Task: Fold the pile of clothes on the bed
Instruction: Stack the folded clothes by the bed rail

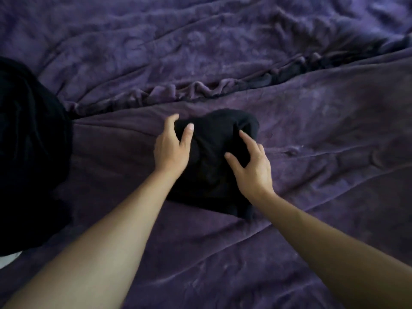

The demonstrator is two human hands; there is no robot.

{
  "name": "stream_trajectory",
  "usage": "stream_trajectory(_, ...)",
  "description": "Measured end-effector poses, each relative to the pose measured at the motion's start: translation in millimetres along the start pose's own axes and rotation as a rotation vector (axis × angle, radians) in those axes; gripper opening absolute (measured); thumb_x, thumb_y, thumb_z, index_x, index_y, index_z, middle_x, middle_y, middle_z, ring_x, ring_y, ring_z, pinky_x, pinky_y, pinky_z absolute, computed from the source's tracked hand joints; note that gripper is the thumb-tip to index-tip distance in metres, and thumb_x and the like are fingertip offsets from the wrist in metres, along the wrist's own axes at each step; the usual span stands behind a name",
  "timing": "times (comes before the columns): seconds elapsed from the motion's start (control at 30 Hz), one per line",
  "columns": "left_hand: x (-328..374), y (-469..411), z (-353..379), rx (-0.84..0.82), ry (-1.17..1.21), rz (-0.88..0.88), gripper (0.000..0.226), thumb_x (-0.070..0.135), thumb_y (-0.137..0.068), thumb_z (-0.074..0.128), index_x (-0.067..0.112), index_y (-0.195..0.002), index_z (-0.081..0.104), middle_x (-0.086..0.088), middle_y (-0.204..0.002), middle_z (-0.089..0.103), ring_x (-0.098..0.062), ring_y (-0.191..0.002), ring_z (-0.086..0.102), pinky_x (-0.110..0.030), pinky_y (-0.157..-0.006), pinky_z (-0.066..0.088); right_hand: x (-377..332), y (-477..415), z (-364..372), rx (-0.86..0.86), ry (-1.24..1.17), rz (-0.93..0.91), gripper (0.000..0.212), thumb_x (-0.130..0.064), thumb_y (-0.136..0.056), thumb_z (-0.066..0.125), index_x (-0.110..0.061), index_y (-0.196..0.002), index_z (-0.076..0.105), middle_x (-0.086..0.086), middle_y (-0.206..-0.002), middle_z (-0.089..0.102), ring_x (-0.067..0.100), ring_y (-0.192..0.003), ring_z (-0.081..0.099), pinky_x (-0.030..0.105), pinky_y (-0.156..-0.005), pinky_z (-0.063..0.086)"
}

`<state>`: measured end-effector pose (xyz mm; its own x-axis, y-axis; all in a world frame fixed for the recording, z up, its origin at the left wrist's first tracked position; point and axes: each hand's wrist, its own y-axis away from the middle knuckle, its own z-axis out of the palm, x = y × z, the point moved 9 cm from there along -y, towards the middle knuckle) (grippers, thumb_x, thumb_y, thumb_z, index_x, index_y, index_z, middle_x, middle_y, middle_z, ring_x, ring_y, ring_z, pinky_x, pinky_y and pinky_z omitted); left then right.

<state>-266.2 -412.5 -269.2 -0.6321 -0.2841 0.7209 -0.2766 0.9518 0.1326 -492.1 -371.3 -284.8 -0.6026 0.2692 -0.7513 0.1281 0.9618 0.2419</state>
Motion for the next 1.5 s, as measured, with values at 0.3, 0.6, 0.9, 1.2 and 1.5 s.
stream_trajectory(0.3, 106.6, 175.1, 74.5, -0.122, 0.113, -0.103, 0.039, 0.033, -0.098, 0.048, 0.010, -0.129, 0.052, -0.011, -0.127, 0.060, -0.032, -0.116, 0.055, -0.032, -0.091, 0.037, 70.8, 115.7, -174.4, 0.025, 0.204, -0.027, 0.059, -0.048, -0.087, 0.061, -0.049, -0.139, 0.032, -0.019, -0.118, 0.044, 0.018, -0.097, 0.062, 0.033, -0.082, 0.049)
stream_trajectory(0.6, 277.3, 306.5, 121.4, -0.162, 0.212, -0.046, 0.043, 0.040, -0.098, 0.043, 0.014, -0.132, 0.047, -0.004, -0.134, 0.054, -0.021, -0.122, 0.051, -0.034, -0.100, 0.043, 119.4, 193.5, -371.6, 0.052, 0.254, -0.047, 0.061, -0.055, -0.089, 0.054, -0.052, -0.141, 0.024, -0.014, -0.120, 0.041, 0.024, -0.092, 0.063, 0.038, -0.079, 0.052)
stream_trajectory(0.9, 439.6, 327.4, 165.6, -0.214, 0.254, 0.084, 0.041, 0.038, -0.098, 0.044, 0.015, -0.132, 0.047, -0.006, -0.132, 0.055, -0.024, -0.119, 0.052, -0.038, -0.099, 0.044, 134.9, 183.0, -532.9, 0.187, 0.251, -0.070, 0.061, -0.052, -0.088, 0.058, -0.047, -0.143, 0.031, -0.006, -0.130, 0.044, 0.024, -0.116, 0.054, 0.042, -0.093, 0.047)
stream_trajectory(1.2, 567.3, 248.3, 242.9, -0.202, 0.325, 0.155, 0.036, 0.031, -0.098, 0.048, 0.011, -0.128, 0.050, -0.010, -0.125, 0.059, -0.027, -0.114, 0.055, -0.039, -0.098, 0.043, 141.4, 49.3, -661.9, 0.248, 0.324, -0.159, 0.059, -0.042, -0.087, 0.065, -0.035, -0.141, 0.043, -0.004, -0.119, 0.052, 0.022, -0.105, 0.058, 0.034, -0.086, 0.047)
stream_trajectory(1.5, 655.8, 132.0, 371.0, -0.241, 0.295, 0.153, 0.038, 0.028, -0.098, 0.048, 0.010, -0.131, 0.047, -0.011, -0.130, 0.055, -0.028, -0.119, 0.052, -0.028, -0.093, 0.036, 195.8, -136.8, -745.8, 0.238, 0.545, -0.073, 0.058, -0.055, -0.090, 0.053, -0.041, -0.143, 0.032, -0.003, -0.131, 0.049, 0.025, -0.112, 0.056, 0.041, -0.078, 0.052)
